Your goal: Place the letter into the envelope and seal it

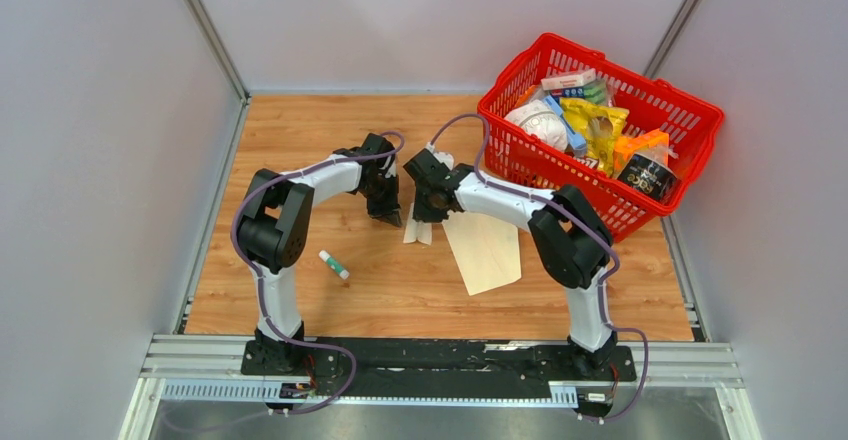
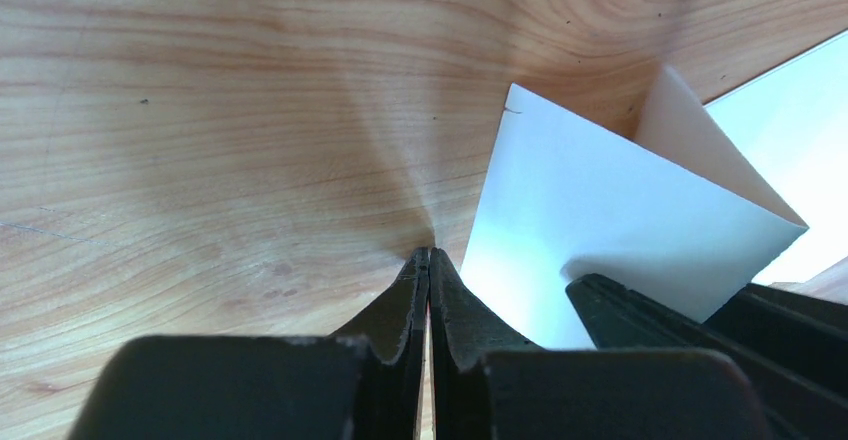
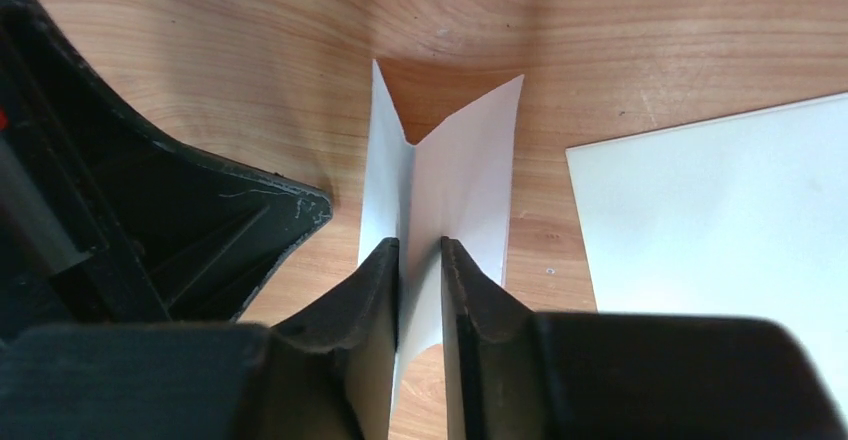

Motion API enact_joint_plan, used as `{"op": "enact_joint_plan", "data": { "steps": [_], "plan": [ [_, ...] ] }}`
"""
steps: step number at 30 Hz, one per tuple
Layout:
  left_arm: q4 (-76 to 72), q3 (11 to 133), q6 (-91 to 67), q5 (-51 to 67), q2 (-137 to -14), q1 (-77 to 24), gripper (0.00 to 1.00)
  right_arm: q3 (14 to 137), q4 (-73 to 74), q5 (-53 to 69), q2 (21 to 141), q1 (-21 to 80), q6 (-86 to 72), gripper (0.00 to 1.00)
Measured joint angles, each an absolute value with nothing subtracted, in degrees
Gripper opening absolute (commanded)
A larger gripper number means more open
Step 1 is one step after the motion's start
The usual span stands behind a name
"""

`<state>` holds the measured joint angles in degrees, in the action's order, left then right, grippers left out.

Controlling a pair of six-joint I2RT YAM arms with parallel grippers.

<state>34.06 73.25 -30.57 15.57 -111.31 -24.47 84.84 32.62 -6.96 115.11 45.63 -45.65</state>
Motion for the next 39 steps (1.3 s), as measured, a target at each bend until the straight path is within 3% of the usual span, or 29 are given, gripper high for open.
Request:
{"op": "enact_joint_plan", "data": {
  "steps": [3,9,14,24,39],
  "plan": [
    [34.2,73.3,-30.5,15.8,-111.2,-24.5,0.15,85.5,32.7,-6.9,115.1,45.6,-45.6,0.01],
    [35.6,73.3,-30.4,17.5,-107.0,-23.2,0.35,85.5,32.7,-6.6,114.1,45.6,-45.4,0.0],
    [32.8,71.4,-31.1,26.6,-97.4,-17.6,0.51,80.5,29.5,-1.1,106.8,44.2,-44.9,0.0],
    [23.2,63.1,-38.4,43.1,-83.1,-11.6,0.58,73.5,15.6,15.8,91.2,36.1,-47.9,0.0],
    [16.4,61.2,-44.0,51.3,-80.0,-11.6,0.62,70.7,2.4,28.7,90.5,35.9,-56.6,0.0]
  ]
}}
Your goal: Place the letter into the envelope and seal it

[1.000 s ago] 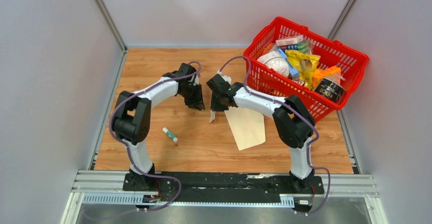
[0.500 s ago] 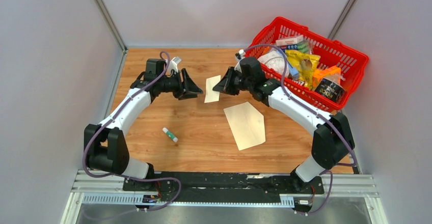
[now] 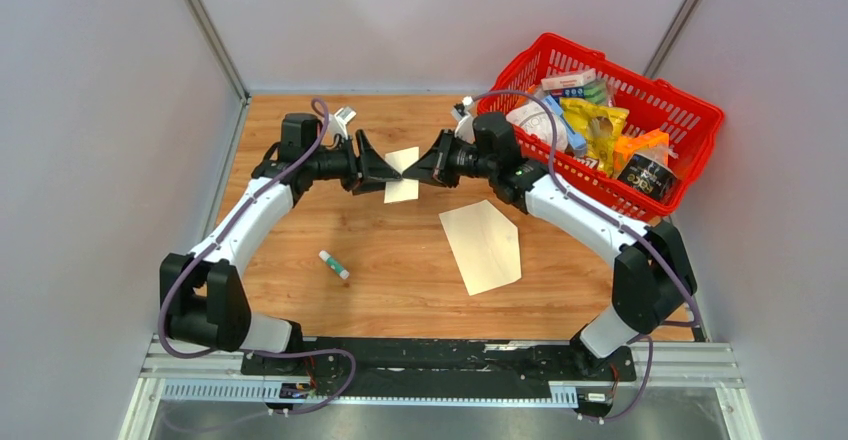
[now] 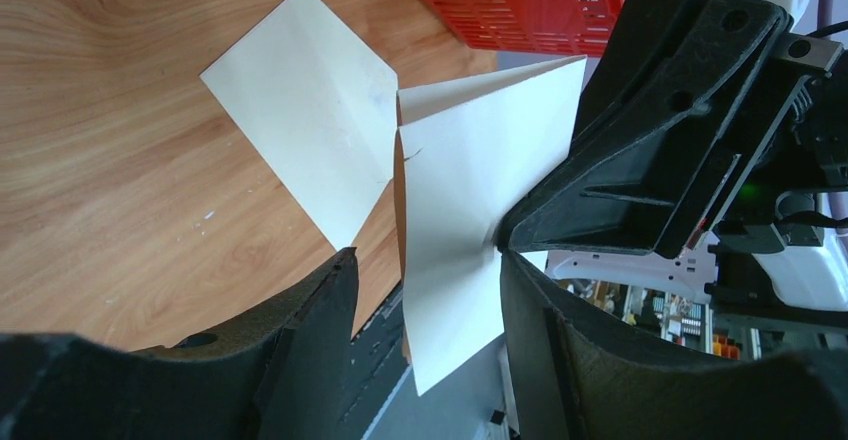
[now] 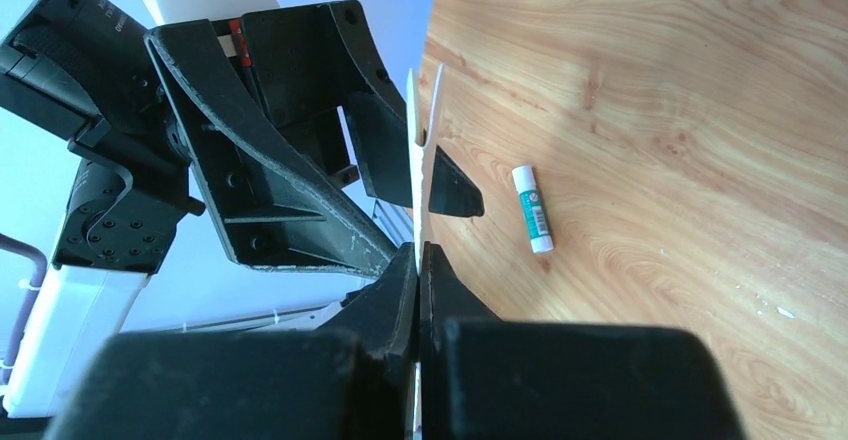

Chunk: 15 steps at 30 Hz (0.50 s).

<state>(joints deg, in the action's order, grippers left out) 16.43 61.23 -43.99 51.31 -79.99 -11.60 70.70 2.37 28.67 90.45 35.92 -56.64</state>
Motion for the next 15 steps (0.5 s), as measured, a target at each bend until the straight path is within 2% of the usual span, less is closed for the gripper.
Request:
{"op": "enact_joint_plan", "data": {
  "steps": [3,6,12,15],
  "plan": [
    [17.1,61.2,-43.7,51.4,-79.6,-11.4,0.61,70.4,2.0,29.4,90.1,35.9,-57.4,0.0],
    [15.6,61.2,-44.7,52.6,-79.5,-11.3,0.55,70.4,1.0,30.2,90.1,35.9,-58.1,0.0],
    [10.0,60.2,-48.3,55.0,-79.0,-11.2,0.31,70.3,-0.1,30.5,90.1,35.8,-58.8,0.0],
    [8.0,58.9,-50.2,55.5,-78.7,-10.7,0.11,70.3,-0.5,30.6,90.1,35.7,-59.0,0.0]
  ]
}}
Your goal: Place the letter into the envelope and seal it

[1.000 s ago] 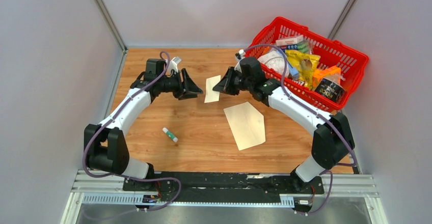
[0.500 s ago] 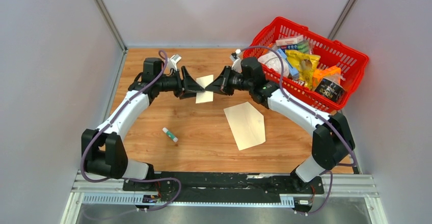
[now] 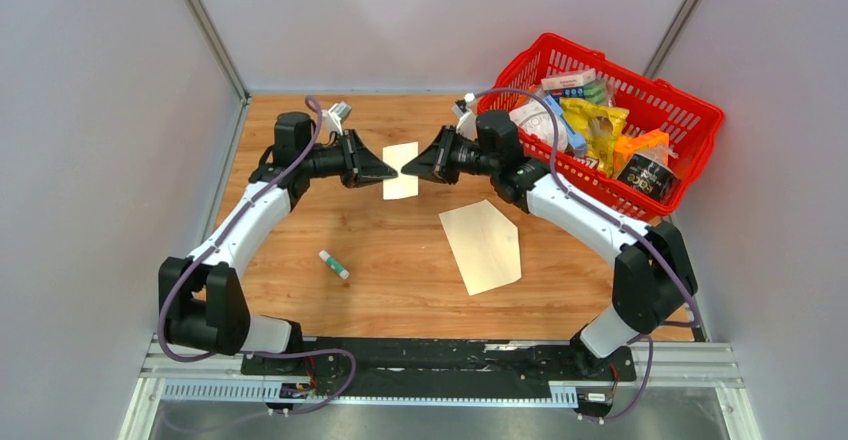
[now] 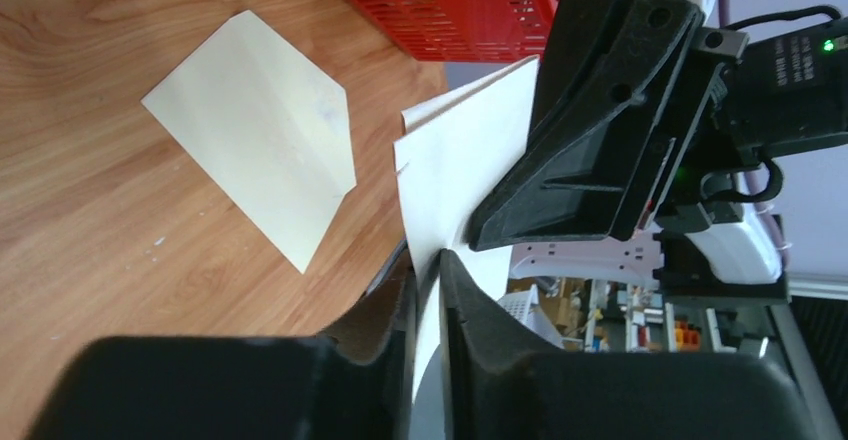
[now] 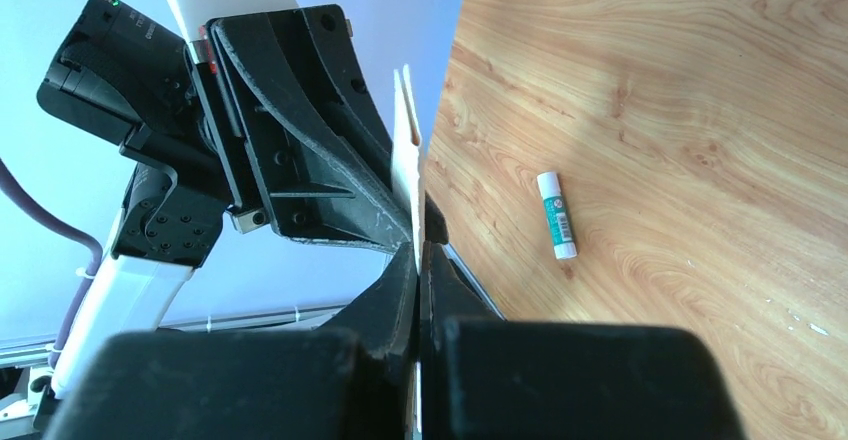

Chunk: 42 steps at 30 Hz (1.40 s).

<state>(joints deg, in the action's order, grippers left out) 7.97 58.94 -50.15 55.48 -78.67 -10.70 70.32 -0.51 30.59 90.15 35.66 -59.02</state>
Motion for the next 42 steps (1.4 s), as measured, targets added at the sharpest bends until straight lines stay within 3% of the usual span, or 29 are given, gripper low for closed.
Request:
{"op": "enact_joint_plan", "data": {
  "steps": [2,7,9,16,23,30,42],
  "plan": [
    [7.3,58.6,-51.2,55.8,-78.6,-10.7,0.0,70.3,-0.7,30.6,90.3,35.7,-59.1,0.09],
    [6.2,58.6,-52.4,56.7,-78.1,-10.8,0.0,70.3,0.4,29.2,90.7,35.7,-58.2,0.56],
    [6.5,58.6,-52.4,56.6,-78.1,-10.9,0.0,70.3,2.6,27.2,90.5,35.9,-56.6,0.65],
    [18.5,60.1,-46.3,50.0,-78.1,-10.9,0.0,69.0,23.1,6.3,84.3,36.1,-44.2,0.67],
    [25.9,60.4,-42.4,43.2,-78.0,-12.2,0.0,55.2,31.4,-11.4,73.7,35.0,-36.9,0.7],
    [27.7,60.7,-41.4,40.6,-79.3,-15.4,0.0,46.0,32.1,-17.2,74.1,32.5,-34.1,0.72],
    [28.4,61.0,-40.5,40.0,-80.5,-15.8,0.0,44.5,22.5,-18.8,81.2,29.5,-31.6,0.71]
  ]
}}
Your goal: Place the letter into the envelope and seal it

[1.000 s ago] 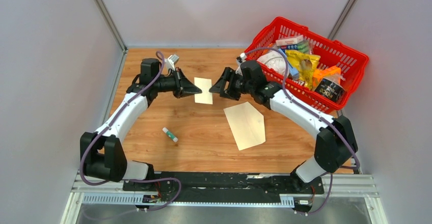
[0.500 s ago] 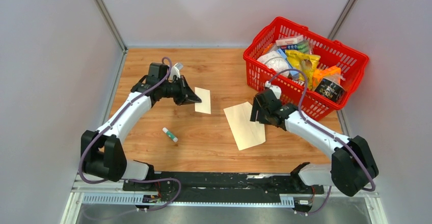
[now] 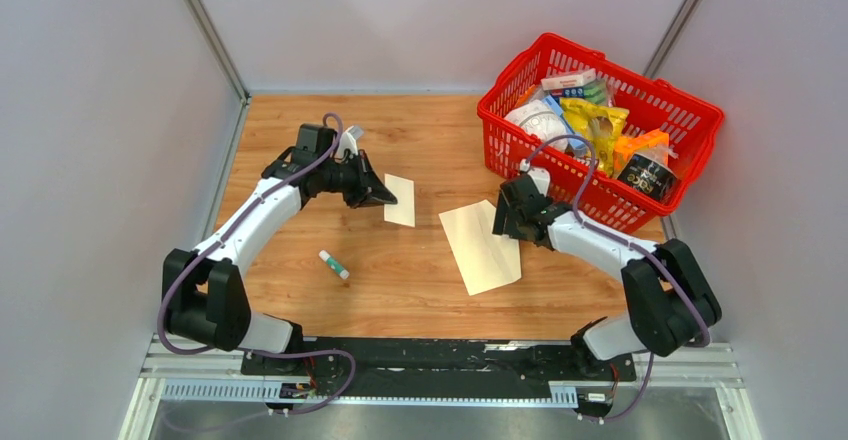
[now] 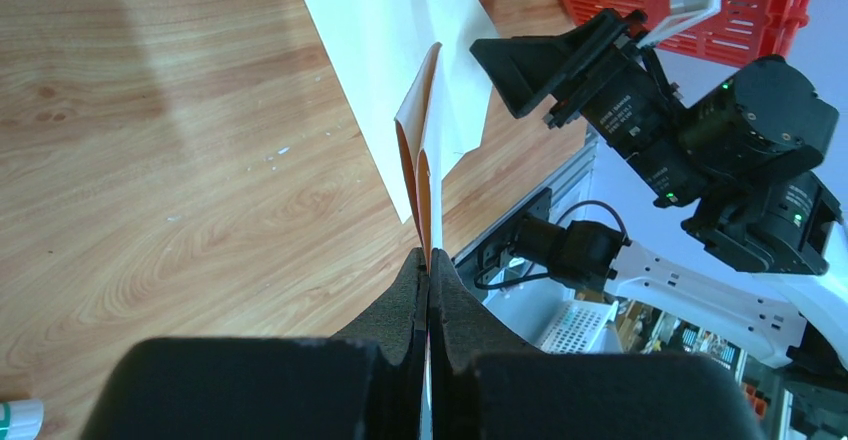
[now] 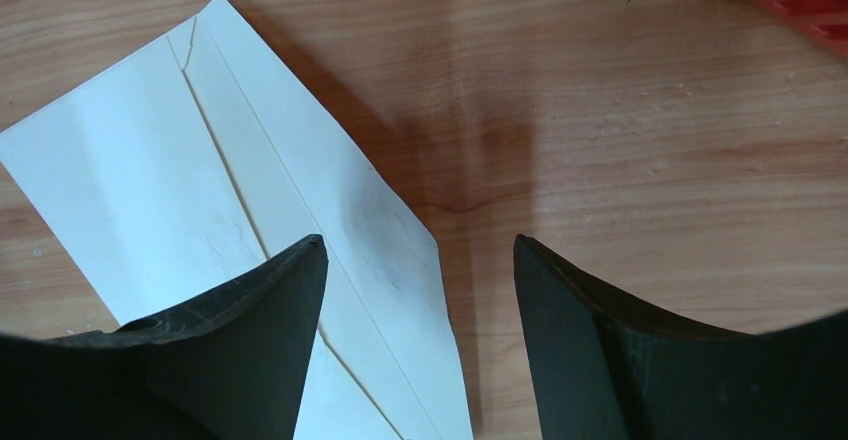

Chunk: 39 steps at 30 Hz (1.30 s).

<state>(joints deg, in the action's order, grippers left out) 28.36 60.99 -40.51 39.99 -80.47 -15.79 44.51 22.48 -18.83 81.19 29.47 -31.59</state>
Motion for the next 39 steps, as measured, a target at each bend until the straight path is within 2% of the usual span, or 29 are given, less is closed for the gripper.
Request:
{"op": "enact_joint_plan", "data": {
  "steps": [3,5,8,12,13,21,27,33,39],
  "plan": [
    [28.6,61.5,-40.3,40.0,-80.5,-15.8,0.0,44.1,20.7,-17.8,83.2,29.0,-31.5,0.7],
    [28.7,61.7,-40.1,40.0,-80.5,-15.8,0.0,43.9,19.5,-16.8,84.2,28.8,-31.5,0.65],
    [29.0,61.9,-39.9,40.0,-80.6,-15.8,0.0,43.9,18.4,-14.9,85.2,28.7,-31.6,0.48],
    [28.9,62.0,-39.9,40.0,-81.0,-15.8,0.0,43.6,17.5,-12.6,84.9,28.7,-32.0,0.08],
    [28.9,62.0,-39.9,40.1,-81.1,-15.8,0.0,43.5,17.5,-11.9,84.6,28.7,-32.1,0.01],
    [28.7,62.0,-40.2,40.0,-82.1,-18.4,0.0,44.1,19.6,-7.6,75.0,28.7,-35.0,0.0],
    [28.0,64.6,-41.1,39.1,-83.9,-22.7,0.0,51.9,23.8,-8.5,67.4,32.6,-35.7,0.0],
    [24.1,68.1,-44.4,36.8,-87.2,-27.4,0.0,59.3,25.0,-10.7,68.1,38.6,-35.7,0.0],
    [20.4,68.0,-47.0,34.8,-90.9,-29.3,0.0,61.2,25.7,-12.0,74.8,41.0,-35.8,0.0]
  ]
}}
